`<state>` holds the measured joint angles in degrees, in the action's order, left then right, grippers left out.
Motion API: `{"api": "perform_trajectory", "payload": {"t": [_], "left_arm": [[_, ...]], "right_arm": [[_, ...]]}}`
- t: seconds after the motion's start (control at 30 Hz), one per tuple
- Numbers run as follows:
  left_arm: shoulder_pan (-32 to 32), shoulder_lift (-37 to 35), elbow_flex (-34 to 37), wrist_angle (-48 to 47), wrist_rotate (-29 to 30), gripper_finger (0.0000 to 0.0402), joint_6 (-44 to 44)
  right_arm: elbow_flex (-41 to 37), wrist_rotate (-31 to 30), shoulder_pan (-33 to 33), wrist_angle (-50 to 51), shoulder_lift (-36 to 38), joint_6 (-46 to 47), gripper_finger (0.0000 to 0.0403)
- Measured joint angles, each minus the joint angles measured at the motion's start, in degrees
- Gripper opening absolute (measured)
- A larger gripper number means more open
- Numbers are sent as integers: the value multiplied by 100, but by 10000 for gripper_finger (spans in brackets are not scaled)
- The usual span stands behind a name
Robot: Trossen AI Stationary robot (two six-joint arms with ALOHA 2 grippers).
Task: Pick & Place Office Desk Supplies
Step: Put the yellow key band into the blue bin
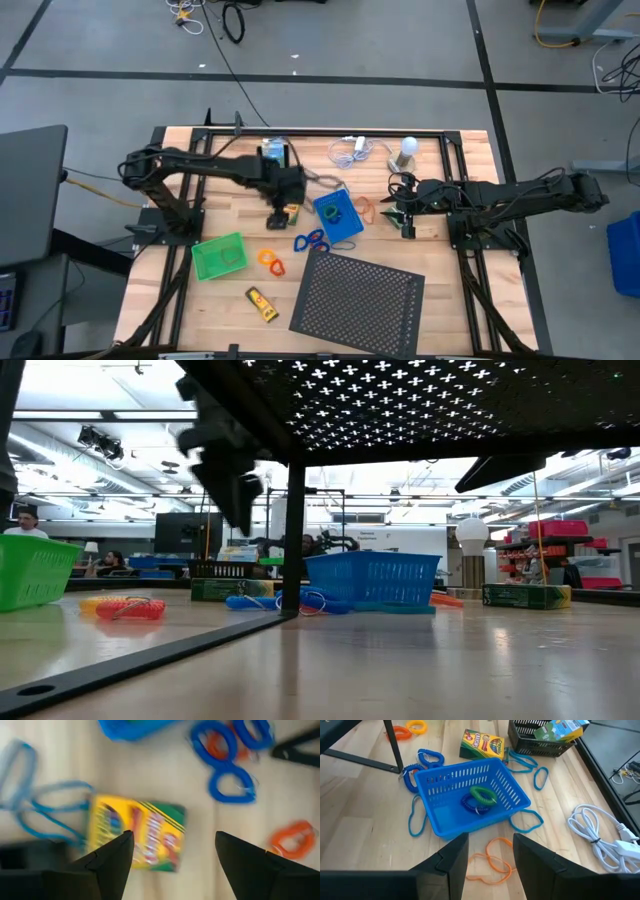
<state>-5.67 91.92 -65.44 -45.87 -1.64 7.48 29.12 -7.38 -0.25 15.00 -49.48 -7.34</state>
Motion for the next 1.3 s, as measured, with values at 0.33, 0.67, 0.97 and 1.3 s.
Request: {"api": "perform_trajectory", "payload": {"t": [0.33,0.67,0.97,1.3], "left_arm": [[1038,-795,1354,946,14,282,-1439],[1805,-957,2270,1938,231,281,-2587],[1811,-957,2738,2090,294,274,-3068],[1816,-659,2808,2260,134,221,-3119]], "right_arm": [[0,0,0,-9,-1,0,164],[0,-105,0,-80,-2,3,164],[0,-144,9,-81,0,44,164],[0,-146,9,-98,0,44,164]]}}
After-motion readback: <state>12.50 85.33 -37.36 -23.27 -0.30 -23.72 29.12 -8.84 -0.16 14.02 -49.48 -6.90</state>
